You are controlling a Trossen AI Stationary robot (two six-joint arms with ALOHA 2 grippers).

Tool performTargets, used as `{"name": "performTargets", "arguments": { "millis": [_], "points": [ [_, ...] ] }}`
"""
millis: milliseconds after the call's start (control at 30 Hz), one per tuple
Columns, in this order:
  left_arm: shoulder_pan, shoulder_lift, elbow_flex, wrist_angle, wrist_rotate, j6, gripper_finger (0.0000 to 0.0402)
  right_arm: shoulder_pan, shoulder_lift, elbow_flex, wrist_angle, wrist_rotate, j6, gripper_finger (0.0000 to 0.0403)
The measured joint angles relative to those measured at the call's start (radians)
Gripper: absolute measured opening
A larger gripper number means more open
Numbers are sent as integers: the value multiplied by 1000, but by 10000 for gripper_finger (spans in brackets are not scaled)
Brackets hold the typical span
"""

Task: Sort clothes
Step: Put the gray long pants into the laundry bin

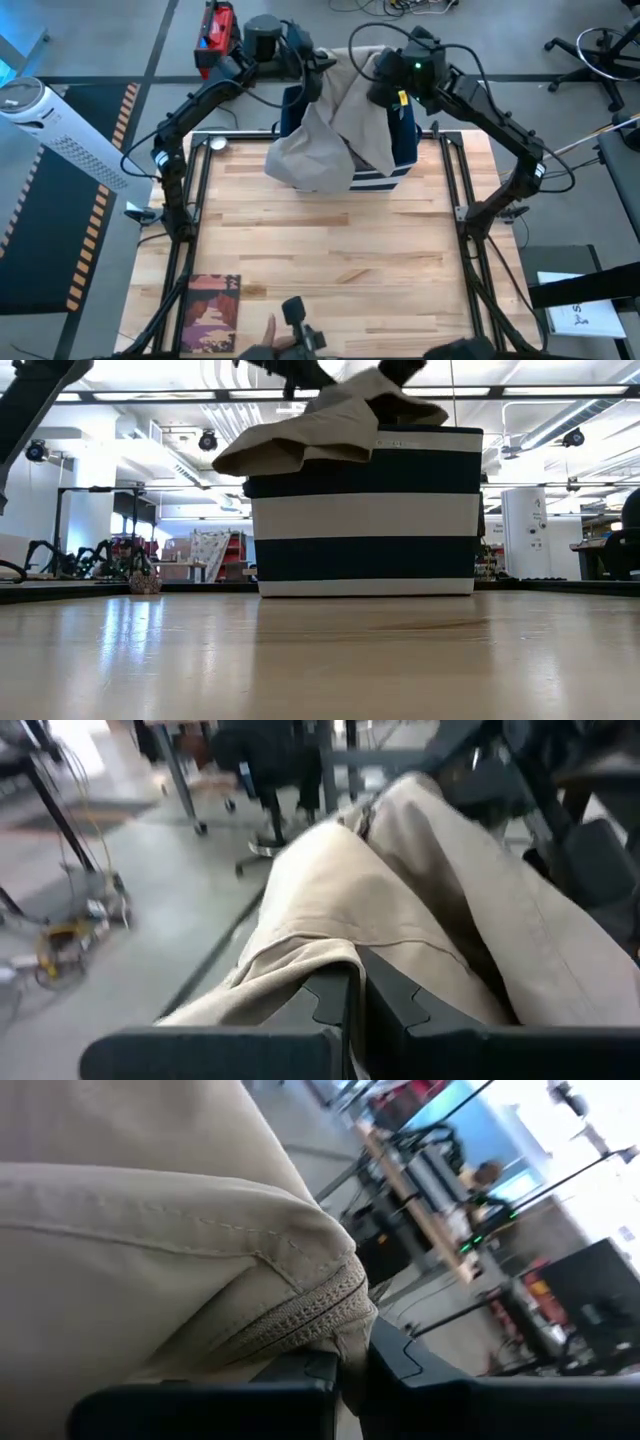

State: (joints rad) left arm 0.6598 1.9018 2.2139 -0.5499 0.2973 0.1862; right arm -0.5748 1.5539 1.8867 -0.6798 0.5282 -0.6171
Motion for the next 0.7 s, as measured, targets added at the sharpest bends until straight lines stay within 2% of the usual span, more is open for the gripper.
{"name": "performTargets", "arguments": {
  "millis": [200,333,500,700],
  "points": [
    [3,-2,-104,-2,0,12,1,-22,0,-103,-5,-16,38,0],
    [3,-3,-121,-14,0,48,26,-22,0,-136,-4,-13,84,2],
    [3,-4,-99,-45,0,49,94,-22,0,-137,-57,-13,106,34],
    [3,-11,-48,-91,-3,43,201,-22,-3,-136,-126,-12,163,112]
  ]
}}
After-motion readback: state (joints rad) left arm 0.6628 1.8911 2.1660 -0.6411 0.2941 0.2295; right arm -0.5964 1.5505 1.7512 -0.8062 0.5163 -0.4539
